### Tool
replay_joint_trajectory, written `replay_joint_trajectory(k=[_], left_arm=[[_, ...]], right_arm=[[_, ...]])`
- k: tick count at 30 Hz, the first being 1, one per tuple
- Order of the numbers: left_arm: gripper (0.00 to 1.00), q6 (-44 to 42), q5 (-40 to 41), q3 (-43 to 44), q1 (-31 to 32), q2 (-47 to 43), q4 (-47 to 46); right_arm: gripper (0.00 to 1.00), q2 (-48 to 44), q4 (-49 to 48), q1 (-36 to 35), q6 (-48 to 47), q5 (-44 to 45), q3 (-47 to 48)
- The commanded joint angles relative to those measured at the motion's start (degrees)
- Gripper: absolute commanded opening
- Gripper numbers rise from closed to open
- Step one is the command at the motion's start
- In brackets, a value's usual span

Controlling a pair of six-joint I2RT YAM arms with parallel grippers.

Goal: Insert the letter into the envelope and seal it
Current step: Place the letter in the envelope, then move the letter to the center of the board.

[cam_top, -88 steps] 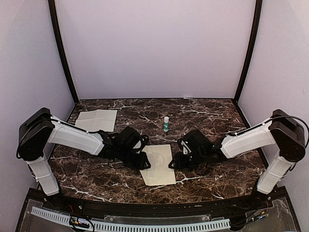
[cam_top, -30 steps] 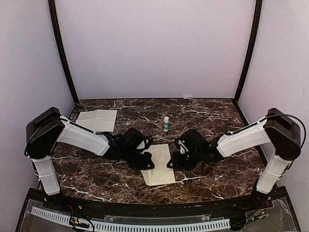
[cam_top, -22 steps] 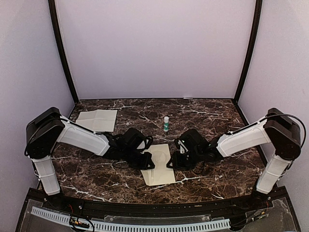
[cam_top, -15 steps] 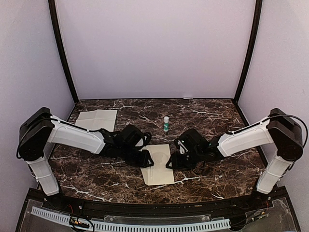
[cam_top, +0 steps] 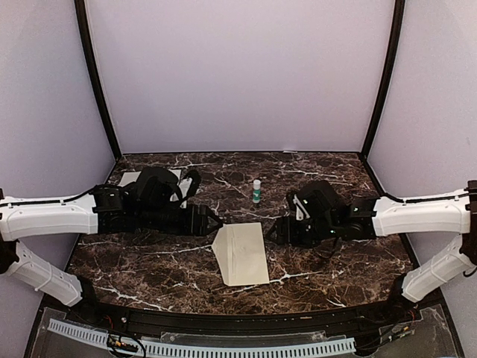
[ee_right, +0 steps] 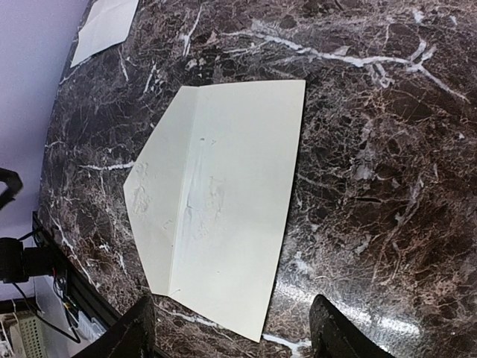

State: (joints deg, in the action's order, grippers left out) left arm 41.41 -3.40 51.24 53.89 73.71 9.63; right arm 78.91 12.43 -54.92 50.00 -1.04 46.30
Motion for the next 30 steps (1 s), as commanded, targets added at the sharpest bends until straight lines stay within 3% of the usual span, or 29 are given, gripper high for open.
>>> replay_joint_trajectory(k=[1, 8, 14, 17, 22, 27, 30], left_arm=[[0.72, 3.51, -1.26, -5.53, -0.67, -1.31, 0.35], [0.75, 5.50, -5.90, -10.38, -3.18, -0.53, -4.63], [0.76, 2.13, -8.32, -12.03, -13.34, -2.63, -3.63], [0.77, -3.23, -8.42, -9.73, -19.29, -2.68, -0.27], [0.77, -10.55, -11.93, -5.64, -34.35, -0.71, 2.72], [0.81, -18.67, -11.18, 3.19, -45.45, 8.29, 5.71], [0.81, -22.42, -7.67, 9.68, -47.52, 15.57, 6.51]], right_arm=[[0.69, -4.21, 0.98, -0.15, 0.90, 3.18, -0.98], [0.73, -6.93, 0.53, -0.19, 2.30, 3.27, -3.35], [0.74, -9.39, -0.72, -0.19, 3.32, 3.24, -5.60], [0.75, -10.32, -0.74, -0.19, 3.53, 3.54, -6.16], [0.76, -11.32, -0.61, -0.17, 3.31, 3.85, -6.23], [0.76, -11.26, -0.52, -0.19, 2.92, 3.94, -5.90], [0.76, -10.99, -0.30, -0.19, 2.87, 4.04, -5.62]])
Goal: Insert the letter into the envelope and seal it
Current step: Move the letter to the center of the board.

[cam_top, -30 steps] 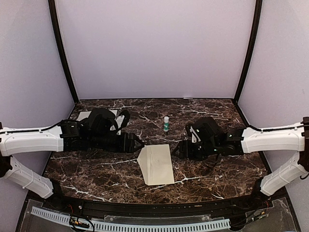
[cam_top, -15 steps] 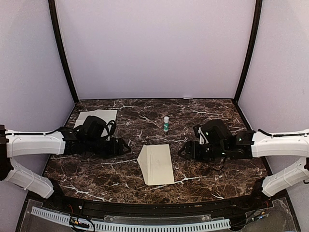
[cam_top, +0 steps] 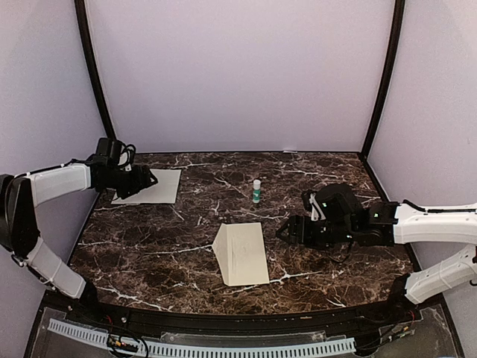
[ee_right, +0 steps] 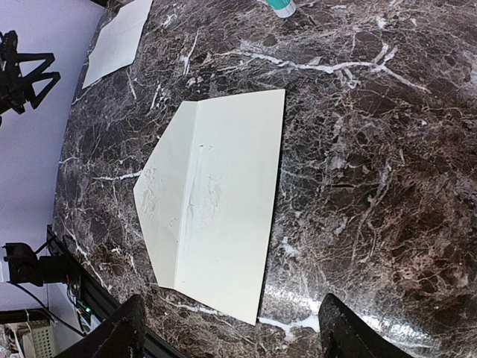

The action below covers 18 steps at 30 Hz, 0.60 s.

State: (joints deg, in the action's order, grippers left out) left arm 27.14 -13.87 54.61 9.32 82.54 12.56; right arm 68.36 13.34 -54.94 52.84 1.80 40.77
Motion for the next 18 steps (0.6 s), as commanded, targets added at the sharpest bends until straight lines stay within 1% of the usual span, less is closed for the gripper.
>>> replay_joint_trajectory(k=[1, 6, 11, 18], left_arm=[[0.81, -8.85, 5.17, 7.63, -3.23, 8.15, 4.09], [0.81, -12.33, 9.10, 17.59, -3.64, 19.20, 5.03], [0.83, -14.29, 14.81, 27.43, -3.84, 27.93, 7.35], [0.84, -17.60, 20.94, 36.70, -4.37, 38.35, 9.26]], right_arm=[[0.77, -0.40, -1.15, -0.10, 0.07, 1.21, -0.01], [0.77, 0.13, -0.66, -0.16, 0.32, 1.66, 0.61], [0.78, 1.61, 0.35, -0.06, 0.46, 2.09, 2.14], [0.79, 3.90, 0.10, 0.07, 0.69, 2.25, 3.40]])
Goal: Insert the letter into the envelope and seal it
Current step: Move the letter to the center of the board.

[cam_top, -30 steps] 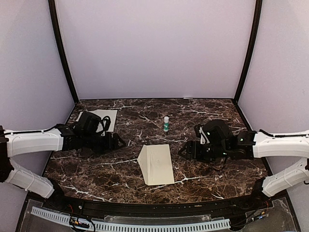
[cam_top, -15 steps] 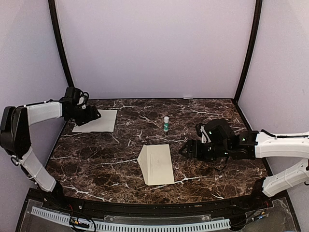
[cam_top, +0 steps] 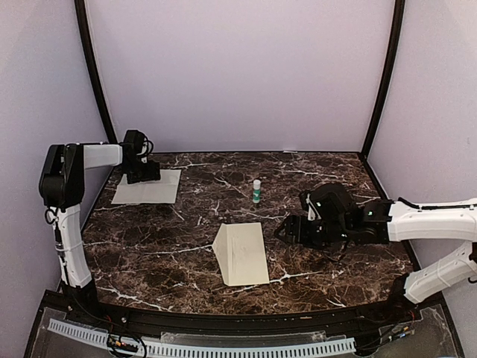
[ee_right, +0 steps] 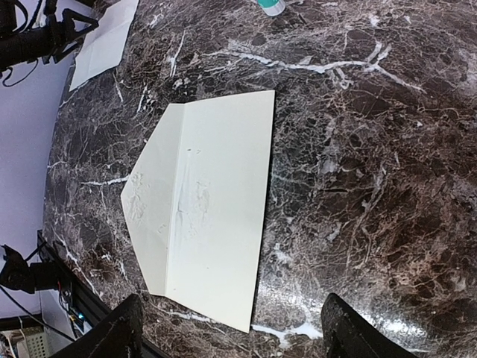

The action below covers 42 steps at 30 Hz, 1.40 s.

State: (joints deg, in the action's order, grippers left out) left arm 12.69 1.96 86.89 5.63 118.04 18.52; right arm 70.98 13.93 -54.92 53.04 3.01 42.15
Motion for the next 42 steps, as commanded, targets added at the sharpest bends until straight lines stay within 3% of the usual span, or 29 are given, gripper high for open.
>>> replay_joint_trajectory(k=[1, 6, 17, 23, 33, 42], left_arm=[[0.84, -3.32, 5.18, 6.62, -0.95, 4.87, 3.86], [0.84, -4.50, 2.00, 11.20, -2.17, 9.02, 4.86], [0.77, 0.89, -10.44, 8.96, -2.20, 10.25, 7.98], [0.74, 4.69, -17.61, -2.23, -1.92, 5.57, 4.32], [0.74, 5.51, -20.28, -19.61, 1.55, -5.16, 1.77], [0.74, 10.52, -23.88, -37.04, 9.03, -17.17, -2.66]], right_arm=[[0.79, 1.91, -0.50, 0.14, 0.42, 0.87, 2.26], [0.79, 4.43, -0.61, 0.25, 0.02, 0.11, 3.49], [0.78, 9.75, -1.96, 0.54, -1.74, -2.04, 7.50], [0.78, 9.57, -2.56, 0.55, -1.93, -2.30, 7.76], [0.78, 6.13, -5.62, 0.48, -1.02, -2.43, 3.97], [0.77, 5.30, -7.11, 0.42, -1.85, -4.44, 2.72]])
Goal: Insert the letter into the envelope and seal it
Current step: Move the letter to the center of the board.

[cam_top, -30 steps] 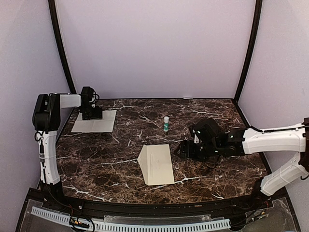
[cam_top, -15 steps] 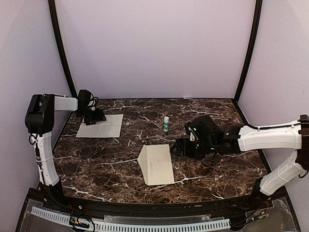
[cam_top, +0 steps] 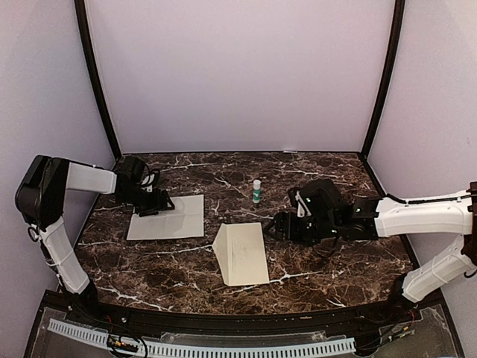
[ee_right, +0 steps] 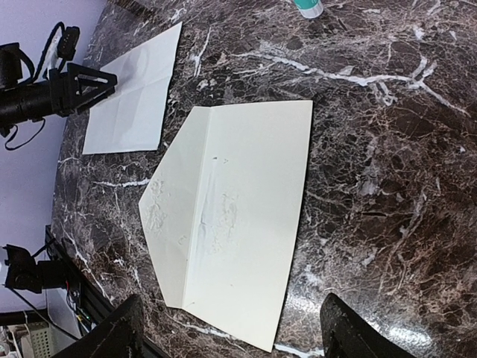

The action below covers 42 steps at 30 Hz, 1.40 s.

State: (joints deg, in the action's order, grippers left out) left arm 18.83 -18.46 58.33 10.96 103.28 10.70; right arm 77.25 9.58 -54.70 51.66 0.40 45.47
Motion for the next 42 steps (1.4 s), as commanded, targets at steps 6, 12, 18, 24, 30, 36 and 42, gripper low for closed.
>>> replay_joint_trajectory(k=[6, 12, 18, 24, 30, 36, 42], left_arm=[[0.75, 7.03, -3.70, -14.76, 7.11, -12.42, 5.96], [0.82, 6.15, -3.46, -8.76, 7.07, -25.16, 13.06], [0.85, 7.94, -4.60, -7.82, 1.47, -28.75, 14.11], [0.83, 12.85, -0.95, -19.30, -3.38, -36.90, 7.82], [0.72, 16.42, 2.69, -25.63, -8.67, -41.49, 6.96], [0.70, 18.68, 2.74, -29.97, -9.71, -42.85, 4.08], [0.68, 20.55, 0.44, -32.60, -9.89, -41.14, 1.34]], right_arm=[[0.74, -0.71, -2.20, 0.04, -2.04, -3.64, 0.55], [0.71, -0.13, 0.66, -0.83, -3.86, -4.44, 4.52], [0.71, 4.14, 0.28, -0.79, -5.52, -4.70, 9.73], [0.68, 10.90, 0.08, -0.85, -7.40, -6.61, 16.72], [0.67, 19.09, 1.50, -0.84, -9.29, -8.05, 25.04], [0.66, 25.73, -1.62, -0.82, -9.47, -11.54, 30.15], [0.63, 35.32, -2.60, -0.84, -10.09, -15.06, 38.74]])
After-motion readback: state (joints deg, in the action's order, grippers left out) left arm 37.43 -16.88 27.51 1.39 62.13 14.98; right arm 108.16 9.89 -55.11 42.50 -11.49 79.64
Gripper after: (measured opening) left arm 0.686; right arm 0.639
